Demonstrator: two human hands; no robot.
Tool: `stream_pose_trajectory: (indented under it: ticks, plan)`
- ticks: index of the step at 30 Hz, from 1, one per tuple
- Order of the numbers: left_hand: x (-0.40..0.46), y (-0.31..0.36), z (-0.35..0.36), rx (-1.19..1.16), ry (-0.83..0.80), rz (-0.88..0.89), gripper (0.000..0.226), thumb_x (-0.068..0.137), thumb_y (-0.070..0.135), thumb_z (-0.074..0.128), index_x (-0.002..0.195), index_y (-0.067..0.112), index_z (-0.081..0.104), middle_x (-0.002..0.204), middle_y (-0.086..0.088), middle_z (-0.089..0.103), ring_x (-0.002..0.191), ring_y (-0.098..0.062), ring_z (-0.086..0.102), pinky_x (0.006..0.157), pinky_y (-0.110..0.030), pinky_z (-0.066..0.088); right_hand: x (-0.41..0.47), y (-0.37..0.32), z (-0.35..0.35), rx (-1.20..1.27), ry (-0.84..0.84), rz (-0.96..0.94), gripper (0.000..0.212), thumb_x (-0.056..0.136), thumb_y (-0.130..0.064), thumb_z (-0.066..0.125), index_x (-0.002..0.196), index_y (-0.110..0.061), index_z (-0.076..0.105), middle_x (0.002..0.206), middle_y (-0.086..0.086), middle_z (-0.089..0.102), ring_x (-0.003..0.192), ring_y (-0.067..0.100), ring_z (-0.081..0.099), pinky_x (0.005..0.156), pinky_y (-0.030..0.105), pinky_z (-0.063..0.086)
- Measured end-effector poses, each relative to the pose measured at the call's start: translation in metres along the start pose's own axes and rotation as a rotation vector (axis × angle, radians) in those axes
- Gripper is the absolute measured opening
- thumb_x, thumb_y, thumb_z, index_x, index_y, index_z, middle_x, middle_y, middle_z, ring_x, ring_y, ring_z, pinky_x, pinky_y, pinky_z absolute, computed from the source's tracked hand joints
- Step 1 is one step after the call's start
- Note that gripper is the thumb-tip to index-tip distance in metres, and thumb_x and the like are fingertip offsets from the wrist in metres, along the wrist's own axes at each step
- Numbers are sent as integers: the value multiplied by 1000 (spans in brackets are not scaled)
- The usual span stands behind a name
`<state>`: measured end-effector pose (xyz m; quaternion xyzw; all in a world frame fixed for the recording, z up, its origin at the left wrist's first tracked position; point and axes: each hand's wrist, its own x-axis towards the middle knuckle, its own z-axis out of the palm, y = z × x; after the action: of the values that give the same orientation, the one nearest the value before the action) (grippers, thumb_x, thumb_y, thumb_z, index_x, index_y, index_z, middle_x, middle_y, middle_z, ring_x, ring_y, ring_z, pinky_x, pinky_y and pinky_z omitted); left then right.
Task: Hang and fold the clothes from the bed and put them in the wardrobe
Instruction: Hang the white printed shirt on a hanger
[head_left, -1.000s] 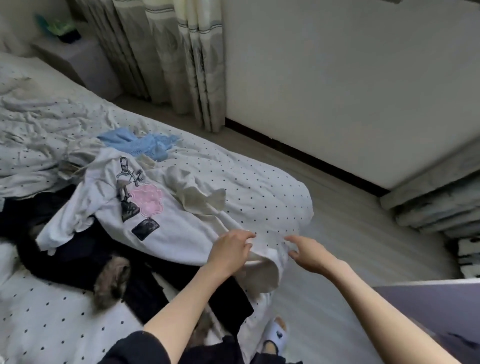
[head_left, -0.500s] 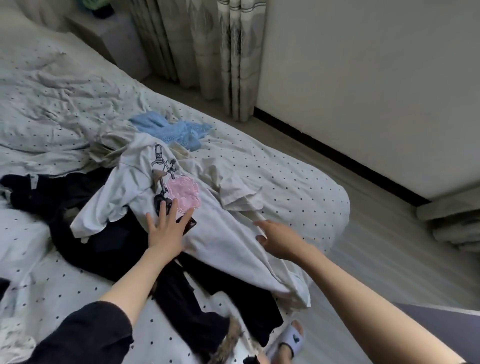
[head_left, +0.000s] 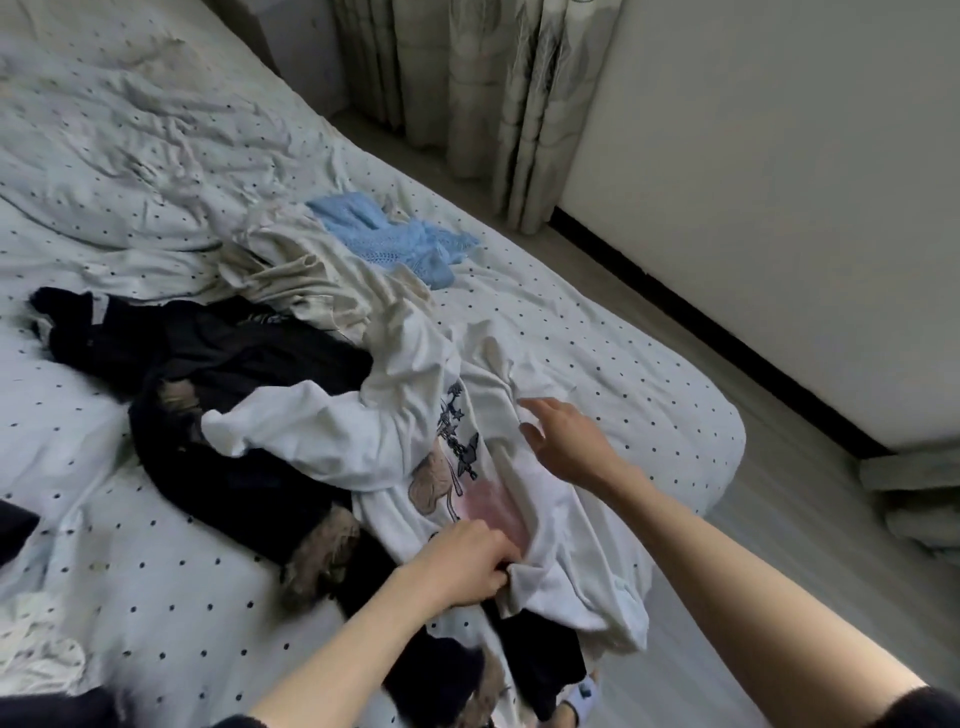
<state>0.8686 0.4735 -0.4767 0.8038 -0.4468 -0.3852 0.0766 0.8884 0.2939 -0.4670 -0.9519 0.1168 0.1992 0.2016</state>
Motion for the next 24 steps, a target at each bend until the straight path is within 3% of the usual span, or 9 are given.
stream_pose_trajectory:
  ticks: [3, 5, 8, 10, 12, 13, 15, 19, 24]
  plan:
    - [-5, -18, -5, -108, 51, 50, 32, 87, 38, 52, 116, 31, 63, 118, 4, 65, 115, -19, 55, 92, -32, 45, 14, -7, 10, -67, -73, -46, 48, 98, -32, 43, 144, -20, 34, 149, 4, 37, 131, 26, 40, 106, 44, 35]
    - [-7, -38, -16, -125, 310, 46, 35, 91, 38, 53, 122, 25, 62, 133, 4, 56, 130, -15, 44, 108, -30, 32, 21, -13, 21, -44, -136, -52, 52, 97, -32, 45, 145, -19, 32, 151, 3, 34, 133, 26, 38, 107, 44, 34]
    - [-5, -72, -39, 106, 713, -94, 47, 88, 25, 62, 133, 18, 53, 143, -7, 46, 138, -27, 33, 113, -50, 17, 27, -21, 40, -22, -200, -29, 61, 93, -28, 53, 147, -20, 26, 153, 4, 29, 135, 27, 35, 106, 46, 36]
    - [-2, -92, -52, 153, 618, -277, 72, 86, 35, 63, 148, 22, 27, 154, -10, 23, 143, -28, 20, 113, -54, 11, 28, -23, 52, -46, -146, -14, 65, 90, -15, 54, 148, -19, 24, 153, 4, 27, 132, 29, 36, 102, 44, 40]
    - [2, -103, -52, 171, 465, -433, 84, 87, 42, 59, 150, 27, 6, 154, -9, 18, 138, -26, 29, 109, -45, 24, 26, -23, 61, 1, -23, 1, 56, 88, -6, 53, 142, -13, 37, 144, 10, 38, 123, 31, 44, 96, 42, 44]
    - [3, -103, -50, 192, 428, -479, 81, 88, 40, 57, 150, 27, 7, 148, -9, 27, 129, -26, 40, 103, -40, 31, 24, -24, 62, 28, 32, 1, 45, 88, -6, 53, 133, -9, 48, 135, 12, 45, 117, 31, 48, 91, 40, 45]
    - [0, -97, -42, 198, 437, -511, 63, 90, 30, 55, 146, 25, 26, 130, -8, 45, 113, -26, 52, 92, -35, 37, 19, -23, 62, 38, 68, -7, 25, 91, -7, 51, 113, -5, 60, 116, 12, 55, 103, 31, 57, 82, 39, 48]
    - [-19, -84, -18, 67, 584, -506, 36, 74, 15, 70, 110, 12, 66, 88, -16, 61, 77, -34, 62, 71, -40, 45, -2, -15, 56, -1, 14, 14, 18, 90, -8, 48, 95, -7, 65, 101, 9, 63, 90, 30, 61, 68, 32, 46]
    - [-47, -77, 12, 77, 569, -590, 31, 60, 11, 77, 89, 8, 70, 78, -16, 62, 68, -33, 62, 65, -40, 47, -32, 0, 50, -223, -280, 104, 18, 88, -15, 46, 84, -15, 63, 93, 8, 65, 83, 28, 61, 62, 27, 40]
